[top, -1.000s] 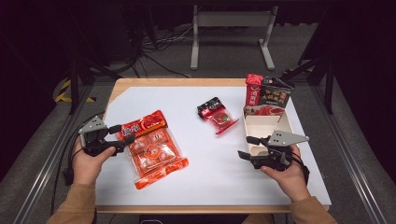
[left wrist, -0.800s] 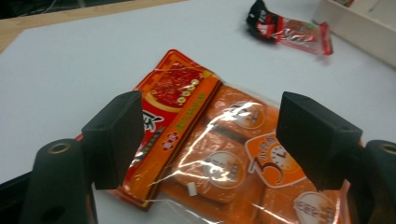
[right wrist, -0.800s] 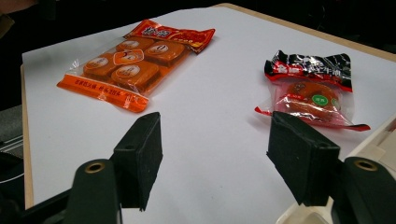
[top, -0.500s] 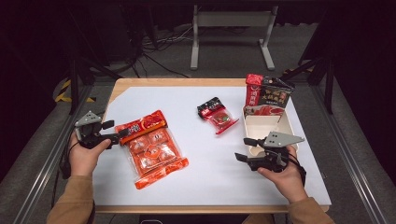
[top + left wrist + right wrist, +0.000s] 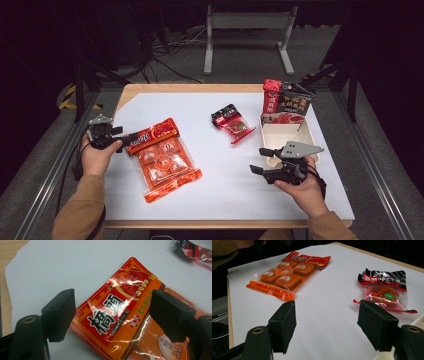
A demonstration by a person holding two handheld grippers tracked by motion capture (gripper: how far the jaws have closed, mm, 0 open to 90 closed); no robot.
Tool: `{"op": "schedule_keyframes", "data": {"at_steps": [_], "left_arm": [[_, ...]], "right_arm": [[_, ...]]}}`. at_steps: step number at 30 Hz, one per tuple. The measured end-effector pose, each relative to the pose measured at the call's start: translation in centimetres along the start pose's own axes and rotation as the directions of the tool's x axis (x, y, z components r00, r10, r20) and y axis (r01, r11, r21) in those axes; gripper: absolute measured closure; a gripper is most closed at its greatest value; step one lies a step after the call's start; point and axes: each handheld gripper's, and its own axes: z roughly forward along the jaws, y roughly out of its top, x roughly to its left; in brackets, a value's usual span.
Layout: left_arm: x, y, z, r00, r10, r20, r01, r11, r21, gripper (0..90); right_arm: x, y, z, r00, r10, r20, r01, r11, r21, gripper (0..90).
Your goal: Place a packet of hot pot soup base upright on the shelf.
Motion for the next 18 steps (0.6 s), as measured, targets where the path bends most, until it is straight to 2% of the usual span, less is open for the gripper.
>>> {"op": "schedule_keyframes", "data": {"at_steps": [5, 9, 12, 15, 18], "left_arm": [[1.0, -0.2, 1.0, 0.9999, -0.014, -0.006, 0.015, 0.9995, 0.030, 22.7], [1.5, -0.8, 1.1, 0.9994, -0.031, -0.017, 0.031, 0.9992, 0.024, 22.8], [1.9, -1.3, 1.1, 0.9979, -0.062, -0.021, 0.062, 0.9980, 0.012, 22.8], [1.8, -1.6, 1.3, 0.9969, -0.077, -0.018, 0.077, 0.9969, 0.018, 22.9], [1.6, -1.8, 1.3, 0.9968, -0.075, -0.024, 0.076, 0.9971, 0.004, 22.7]], "right_arm": [[0.0, 0.0, 0.0, 1.0000, 0.002, -0.005, -0.002, 1.000, -0.001, 31.0], [0.0, 0.0, 0.0, 1.0000, 0.001, -0.005, -0.002, 1.000, -0.003, 30.5], [-0.1, -0.2, 0.1, 1.0000, 0.003, -0.005, -0.003, 1.000, -0.001, 30.1], [-0.1, -0.2, 0.1, 1.0000, 0.005, -0.005, -0.005, 1.000, -0.001, 29.9], [0.0, -0.2, 0.1, 1.0000, 0.002, -0.003, -0.002, 1.000, -0.001, 29.8]]}}
